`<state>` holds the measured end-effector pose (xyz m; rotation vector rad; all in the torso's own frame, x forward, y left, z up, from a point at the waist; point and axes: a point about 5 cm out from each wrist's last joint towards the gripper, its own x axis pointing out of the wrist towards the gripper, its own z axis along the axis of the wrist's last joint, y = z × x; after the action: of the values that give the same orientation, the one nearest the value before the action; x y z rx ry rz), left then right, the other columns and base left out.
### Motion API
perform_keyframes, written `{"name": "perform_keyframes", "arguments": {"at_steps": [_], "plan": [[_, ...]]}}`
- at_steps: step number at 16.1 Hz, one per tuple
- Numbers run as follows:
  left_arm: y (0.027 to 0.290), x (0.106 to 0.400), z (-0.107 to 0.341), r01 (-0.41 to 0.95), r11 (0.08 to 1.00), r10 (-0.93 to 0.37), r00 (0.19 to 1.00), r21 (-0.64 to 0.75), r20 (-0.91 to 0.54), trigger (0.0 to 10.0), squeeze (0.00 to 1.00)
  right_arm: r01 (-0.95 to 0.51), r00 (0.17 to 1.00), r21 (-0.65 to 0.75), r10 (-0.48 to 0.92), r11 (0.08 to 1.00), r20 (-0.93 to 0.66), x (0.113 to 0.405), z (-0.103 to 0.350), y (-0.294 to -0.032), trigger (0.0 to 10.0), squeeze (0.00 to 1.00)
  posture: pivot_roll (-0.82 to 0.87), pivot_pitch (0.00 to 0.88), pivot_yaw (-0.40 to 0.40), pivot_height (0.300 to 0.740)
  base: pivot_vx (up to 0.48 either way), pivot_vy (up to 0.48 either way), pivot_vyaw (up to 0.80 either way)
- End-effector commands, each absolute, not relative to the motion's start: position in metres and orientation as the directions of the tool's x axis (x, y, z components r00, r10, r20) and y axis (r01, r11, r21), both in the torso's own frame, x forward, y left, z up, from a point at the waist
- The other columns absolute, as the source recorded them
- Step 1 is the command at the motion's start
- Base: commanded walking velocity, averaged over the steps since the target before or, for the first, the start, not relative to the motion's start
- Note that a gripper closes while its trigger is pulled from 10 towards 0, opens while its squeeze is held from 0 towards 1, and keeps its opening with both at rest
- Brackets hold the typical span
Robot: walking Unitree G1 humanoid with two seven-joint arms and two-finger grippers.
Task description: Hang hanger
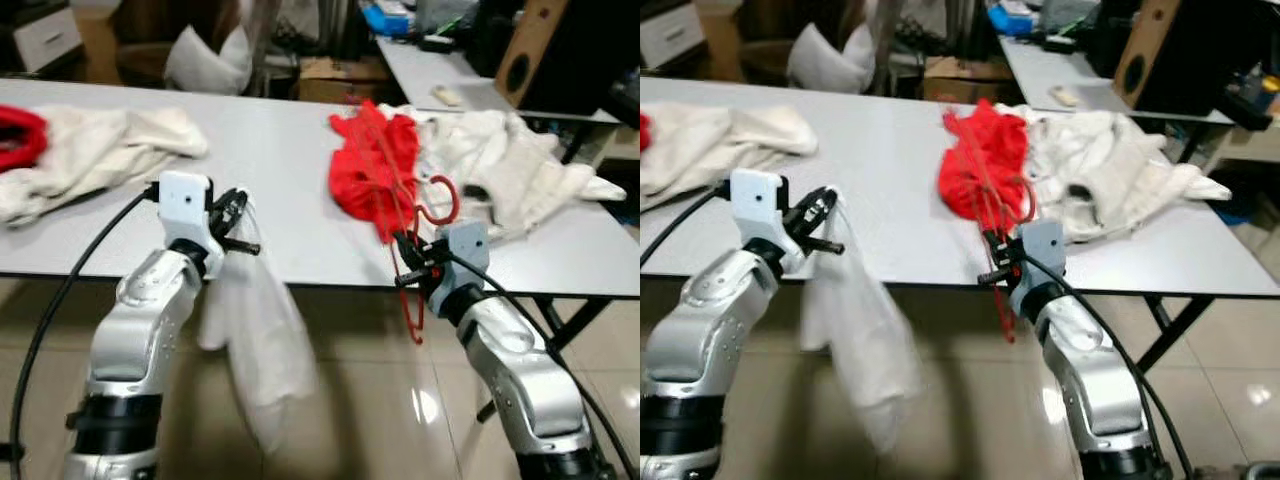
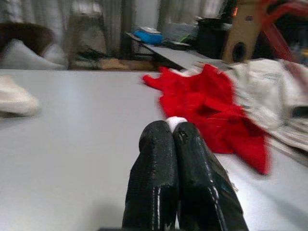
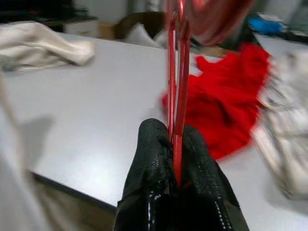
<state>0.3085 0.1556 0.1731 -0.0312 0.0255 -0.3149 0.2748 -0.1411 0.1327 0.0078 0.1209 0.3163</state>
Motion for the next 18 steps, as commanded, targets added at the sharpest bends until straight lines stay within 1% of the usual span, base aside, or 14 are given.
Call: {"name": "perform_keyframes", "arguments": {"at_steps": [1, 6, 11, 13, 15, 18], "plan": [[0.154, 0.308, 0.179, 0.315, 0.949, -0.315, 0.949, -0.010, 0.014, 10.0, 0.00, -0.260, 0.959, 0.028, 0.261, 0.965, -0.106, 0.277, 0.135, -0.144, 10.0, 0.00, -0.15, 0.000, -0.054, 0.740, 0.352, 0.000, 0.00], [0.152, 0.307, 0.175, 0.313, 0.950, -0.312, 0.950, -0.021, 0.012, 10.0, 0.00, -0.233, 0.966, 0.057, 0.238, 0.971, -0.099, 0.274, 0.135, -0.142, 10.0, 0.00, -0.16, 0.000, -0.048, 0.740, 0.352, 0.000, 0.00], [0.148, 0.306, 0.171, 0.316, 0.949, -0.316, 0.949, -0.019, 0.006, 10.0, 0.00, -0.229, 0.967, 0.056, 0.234, 0.972, -0.098, 0.273, 0.135, -0.141, 10.0, 0.00, -0.16, 0.000, -0.050, 0.740, 0.349, 0.000, 0.00], [0.150, 0.304, 0.166, 0.289, 0.957, -0.290, 0.956, -0.037, -0.029, 10.0, 0.00, -0.230, 0.967, 0.054, 0.234, 0.972, -0.100, 0.274, 0.134, -0.140, 10.0, 0.00, -0.15, 0.000, -0.050, 0.740, 0.000, 0.000, 0.00], [0.149, 0.303, 0.165, 0.287, 0.958, -0.287, 0.957, -0.010, -0.029, 10.0, 0.00, -0.235, 0.966, 0.053, 0.239, 0.971, -0.099, 0.275, 0.134, -0.139, 10.0, 0.00, -0.15, 0.000, -0.054, 0.740, 0.000, 0.000, 0.00], [0.149, 0.304, 0.165, 0.290, 0.957, -0.290, 0.957, -0.012, -0.028, 10.0, 0.00, -0.241, 0.965, 0.048, 0.245, 0.969, -0.094, 0.277, 0.135, -0.138, 10.0, 0.00, -0.15, 0.000, -0.058, 0.740, 0.000, 0.000, 0.00]]}}
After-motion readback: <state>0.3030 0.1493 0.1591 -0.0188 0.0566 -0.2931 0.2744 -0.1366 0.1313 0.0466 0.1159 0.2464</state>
